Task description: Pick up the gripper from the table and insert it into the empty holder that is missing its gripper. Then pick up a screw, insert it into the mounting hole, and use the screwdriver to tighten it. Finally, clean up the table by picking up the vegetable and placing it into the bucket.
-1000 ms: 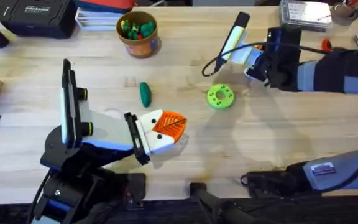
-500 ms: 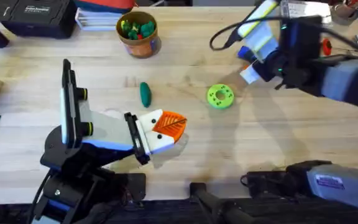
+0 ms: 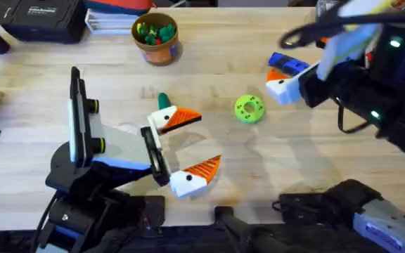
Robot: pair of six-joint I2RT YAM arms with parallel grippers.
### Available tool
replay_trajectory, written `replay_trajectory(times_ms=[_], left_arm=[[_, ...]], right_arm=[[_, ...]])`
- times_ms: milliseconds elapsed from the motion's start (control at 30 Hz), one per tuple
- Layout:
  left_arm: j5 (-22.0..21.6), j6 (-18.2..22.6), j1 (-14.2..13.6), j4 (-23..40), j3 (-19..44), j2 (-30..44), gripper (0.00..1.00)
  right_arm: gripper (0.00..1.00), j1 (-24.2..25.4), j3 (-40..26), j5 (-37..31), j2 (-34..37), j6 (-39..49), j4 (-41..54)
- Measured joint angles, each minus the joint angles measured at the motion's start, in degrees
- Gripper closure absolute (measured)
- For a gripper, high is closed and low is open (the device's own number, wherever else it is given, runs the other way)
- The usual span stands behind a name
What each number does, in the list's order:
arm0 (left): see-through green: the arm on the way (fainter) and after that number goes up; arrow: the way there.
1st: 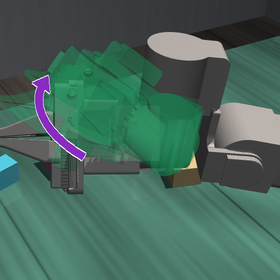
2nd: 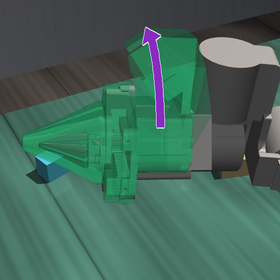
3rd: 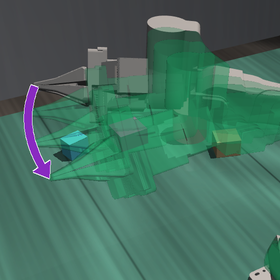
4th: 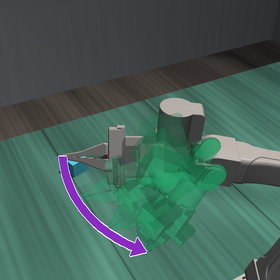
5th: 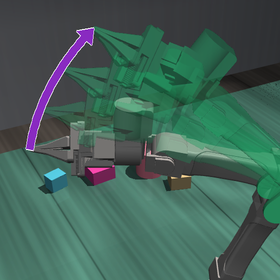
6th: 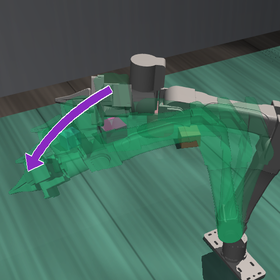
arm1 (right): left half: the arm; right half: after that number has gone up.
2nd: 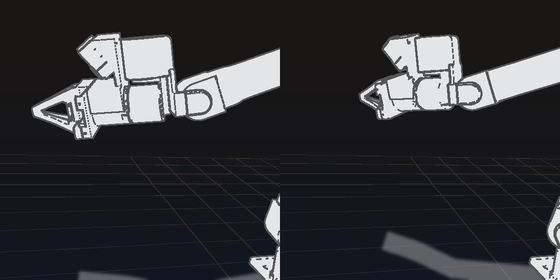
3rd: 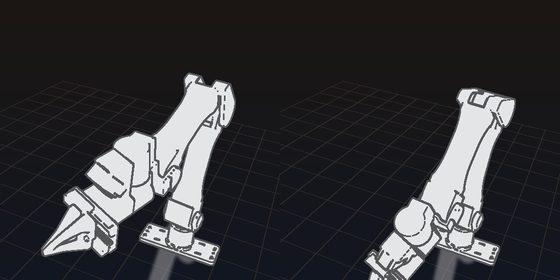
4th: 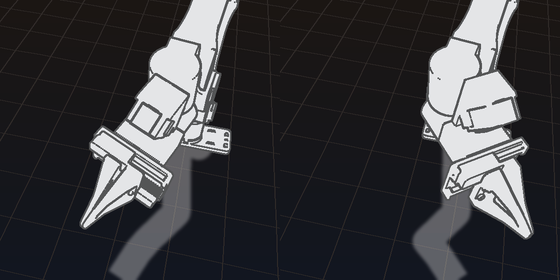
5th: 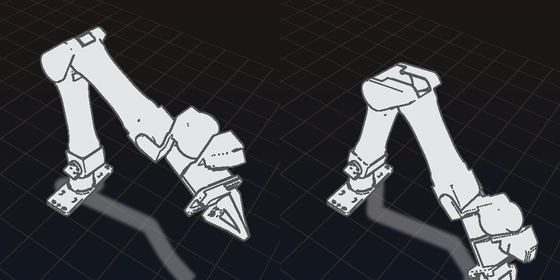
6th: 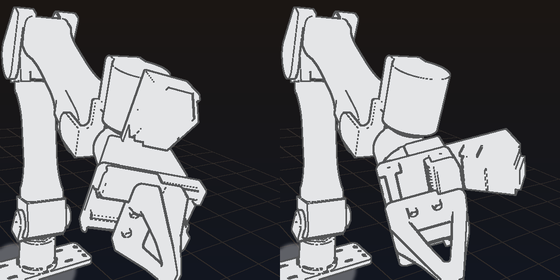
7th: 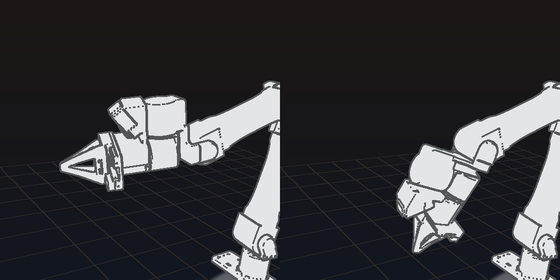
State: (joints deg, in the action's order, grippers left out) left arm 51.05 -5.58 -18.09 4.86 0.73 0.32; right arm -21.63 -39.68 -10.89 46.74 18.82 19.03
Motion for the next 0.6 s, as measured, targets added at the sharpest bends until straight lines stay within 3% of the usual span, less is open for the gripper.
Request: replay_trajectory(times_ms=[200, 267, 333, 433, 600], left_arm=[[-2.05, 0.28, 0.0, -0.98, -0.07, -0.02, 0.015], [-4.21, 0.19, 0.0, -3.09, -0.05, -0.01, 0.015], [-7.59, -0.29, 0.0, -1.34, 1.08, -0.01, 0.015], [-14.71, -0.81, 0.0, 8.41, 7.11, 0.95, 0.014], [-28.75, -0.23, 0.0, 28.01, 24.87, 10.84, 0.015]], right_arm=[[0.007, -2.73, 0.0, 3.8, -4.68, -6.33, 2.03], [0.007, -2.96, 0.0, 4.54, -4.79, -7.72, 2.6], [0.007, -2.97, 0.0, 5.67, -4.74, -8.71, 2.97], [0.007, -2.97, 0.0, 7.22, -4.74, -9.65, 2.92], [0.007, -2.99, 0.0, 8.48, -4.74, -10.27, 2.92]])
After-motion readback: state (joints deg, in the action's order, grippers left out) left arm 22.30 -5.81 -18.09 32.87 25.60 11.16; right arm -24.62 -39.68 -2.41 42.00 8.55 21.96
